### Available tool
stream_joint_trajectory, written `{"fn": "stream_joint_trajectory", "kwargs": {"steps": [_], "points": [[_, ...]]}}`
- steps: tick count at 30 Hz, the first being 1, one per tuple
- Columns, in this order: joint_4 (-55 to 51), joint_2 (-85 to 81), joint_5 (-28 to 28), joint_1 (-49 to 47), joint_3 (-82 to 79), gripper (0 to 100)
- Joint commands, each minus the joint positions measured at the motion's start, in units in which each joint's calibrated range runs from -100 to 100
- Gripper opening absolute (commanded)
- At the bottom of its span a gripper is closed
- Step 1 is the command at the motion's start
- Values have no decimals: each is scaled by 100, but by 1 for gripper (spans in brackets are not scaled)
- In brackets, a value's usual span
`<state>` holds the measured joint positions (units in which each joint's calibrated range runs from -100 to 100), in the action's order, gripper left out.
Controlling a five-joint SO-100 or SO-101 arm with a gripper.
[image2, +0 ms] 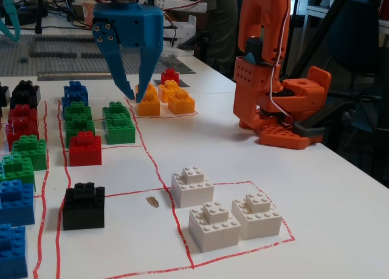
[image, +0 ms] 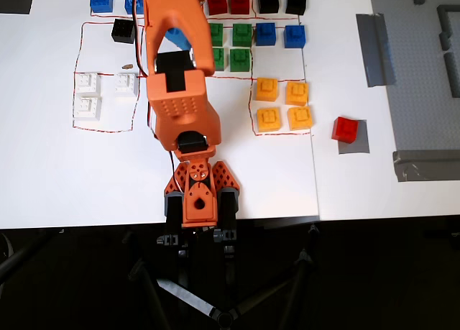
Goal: Grab the block and put it in the grey marker
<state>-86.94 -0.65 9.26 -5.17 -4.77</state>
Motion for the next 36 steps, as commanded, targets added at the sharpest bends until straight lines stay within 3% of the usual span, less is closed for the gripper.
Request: {"fn": "stream_joint_trajectory", "kwargs": {"steps": [1,36], "points": [[8,-254,29,-123,300,1],[0,-220,10,-248,236,1]]}}
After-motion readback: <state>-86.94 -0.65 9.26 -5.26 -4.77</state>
